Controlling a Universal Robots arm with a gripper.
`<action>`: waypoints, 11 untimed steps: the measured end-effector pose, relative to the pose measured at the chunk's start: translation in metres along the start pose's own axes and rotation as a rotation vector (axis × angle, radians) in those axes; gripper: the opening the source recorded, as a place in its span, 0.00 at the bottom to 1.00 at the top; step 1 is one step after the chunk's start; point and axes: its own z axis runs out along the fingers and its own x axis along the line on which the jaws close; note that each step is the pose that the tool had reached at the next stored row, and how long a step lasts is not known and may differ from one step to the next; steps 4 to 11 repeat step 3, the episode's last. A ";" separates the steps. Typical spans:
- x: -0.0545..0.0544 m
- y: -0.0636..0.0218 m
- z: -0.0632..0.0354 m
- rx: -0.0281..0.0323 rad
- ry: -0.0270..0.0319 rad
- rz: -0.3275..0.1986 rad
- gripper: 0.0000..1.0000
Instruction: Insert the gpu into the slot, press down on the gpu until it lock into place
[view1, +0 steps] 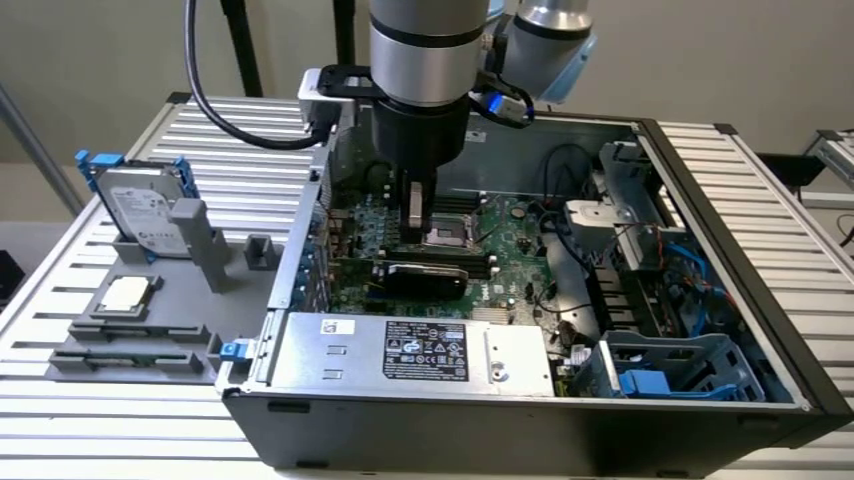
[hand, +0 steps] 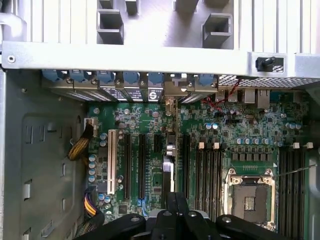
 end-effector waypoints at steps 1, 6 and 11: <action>0.000 0.0000 0.0000 0.0000 0.0000 0.000 0.11; 0.000 0.0000 0.0000 0.0000 0.0000 0.000 0.11; 0.000 0.0000 0.0000 0.0000 0.0000 0.000 0.11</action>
